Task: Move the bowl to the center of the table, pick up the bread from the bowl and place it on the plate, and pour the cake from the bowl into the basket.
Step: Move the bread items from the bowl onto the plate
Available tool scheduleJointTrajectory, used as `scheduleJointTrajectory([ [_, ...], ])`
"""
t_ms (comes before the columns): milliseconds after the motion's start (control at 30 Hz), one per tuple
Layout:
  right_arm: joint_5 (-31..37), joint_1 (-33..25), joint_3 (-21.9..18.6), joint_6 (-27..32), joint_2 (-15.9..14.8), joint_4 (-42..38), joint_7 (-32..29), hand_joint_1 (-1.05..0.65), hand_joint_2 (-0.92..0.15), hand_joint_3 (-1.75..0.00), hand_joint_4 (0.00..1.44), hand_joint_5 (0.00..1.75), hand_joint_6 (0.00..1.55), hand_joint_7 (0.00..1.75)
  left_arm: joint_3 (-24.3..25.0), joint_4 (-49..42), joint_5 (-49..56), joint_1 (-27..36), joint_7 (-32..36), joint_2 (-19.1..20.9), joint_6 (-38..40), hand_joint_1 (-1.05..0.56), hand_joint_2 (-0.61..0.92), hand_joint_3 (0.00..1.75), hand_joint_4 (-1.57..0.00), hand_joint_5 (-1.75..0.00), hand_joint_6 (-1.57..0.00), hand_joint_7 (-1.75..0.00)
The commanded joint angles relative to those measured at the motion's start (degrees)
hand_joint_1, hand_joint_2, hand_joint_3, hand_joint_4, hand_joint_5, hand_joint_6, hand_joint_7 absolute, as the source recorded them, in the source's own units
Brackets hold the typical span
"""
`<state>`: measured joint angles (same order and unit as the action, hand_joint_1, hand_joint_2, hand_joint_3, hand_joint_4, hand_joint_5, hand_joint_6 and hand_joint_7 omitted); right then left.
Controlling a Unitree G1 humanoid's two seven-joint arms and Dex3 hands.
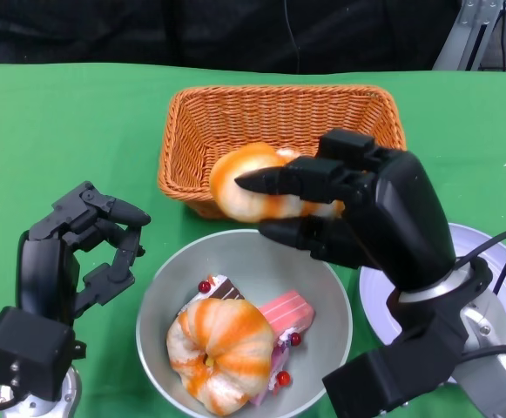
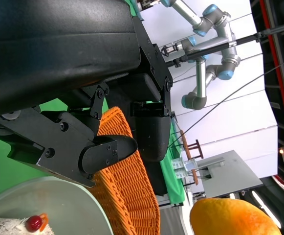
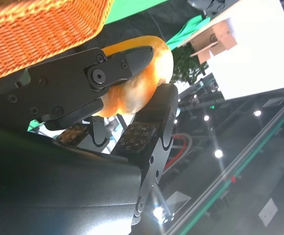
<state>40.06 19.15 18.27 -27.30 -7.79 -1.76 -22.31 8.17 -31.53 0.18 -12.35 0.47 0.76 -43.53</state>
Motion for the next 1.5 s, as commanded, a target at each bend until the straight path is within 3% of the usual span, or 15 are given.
scheduleJointTrajectory([
  [33, -0.5, 0.5, -0.9, -0.4, 0.1, 0.3, -0.3, -0.23, -0.83, -0.28, 0.89, 1.18, 1.02, 0.69, 0.4, -0.8, -0.3, -0.5, 0.3, 1.1, -0.9, -0.12, 0.69, 0.82, -0.72, -1.60, -0.75, -1.28],
  [133, 0.1, 0.4, -0.8, -0.4, 0.2, 0.2, -0.8, -0.23, -0.80, -0.32, 0.90, 1.19, 1.02, 0.69, 0.5, -1.5, 0.2, -0.7, 0.8, 1.2, -1.5, -0.13, 0.68, 0.82, -0.72, -1.59, -0.76, -1.28],
  [433, 0.3, 0.6, -2.1, -0.1, 0.0, 0.3, -1.7, -0.23, -0.67, -0.59, 0.82, 1.44, 1.01, 0.71, 0.3, -1.8, 0.2, -0.7, 1.0, 1.3, -1.7, -0.15, 0.66, 0.83, -0.72, -1.60, -0.76, -1.27],
  [633, -1.4, -2.6, -3.9, -1.5, -1.7, 2.4, -0.4, -0.26, -0.61, -0.73, 0.87, 1.30, 0.98, 0.81, 0.5, -2.1, 0.2, -0.9, 1.3, 1.5, -1.9, -0.15, 0.66, 0.85, -0.72, -1.59, -0.76, -1.28],
  [967, -3.3, -9.2, -6.9, -3.7, -4.8, 6.1, 1.6, -0.25, -0.51, -0.88, 0.86, 1.36, 0.95, 0.89, 0.5, -2.4, -1.0, -1.0, 0.6, 2.1, -1.9, -0.13, 0.66, 0.83, -0.74, -1.58, -0.77, -1.26],
  [1167, -6.3, -15.3, -9.1, -4.8, -5.7, 9.2, 3.3, -0.23, -0.46, -0.91, 0.88, 1.29, 0.95, 0.94, 0.5, -2.6, -0.9, -0.9, 0.5, 2.5, -1.9, -0.14, 0.65, 0.84, -0.74, -1.58, -0.77, -1.26],
  [1367, -7.7, -18.2, -10.9, -6.4, -6.1, 10.1, 4.2, -0.19, -0.40, -1.04, 0.88, 1.26, 0.94, 0.97, 0.7, -3.3, -1.6, -1.0, 0.1, 2.7, -2.2, -0.13, 0.65, 0.84, -0.74, -1.58, -0.77, -1.25],
  [1500, -7.9, -19.2, -11.8, -7.3, -6.1, 10.0, 4.3, -0.18, -0.40, -1.04, 0.89, 1.27, 0.94, 0.98, 0.7, -3.3, -1.3, -1.0, 0.1, 2.9, -2.2, -0.15, 0.66, 0.83, -0.74, -1.59, -0.77, -1.25],
])
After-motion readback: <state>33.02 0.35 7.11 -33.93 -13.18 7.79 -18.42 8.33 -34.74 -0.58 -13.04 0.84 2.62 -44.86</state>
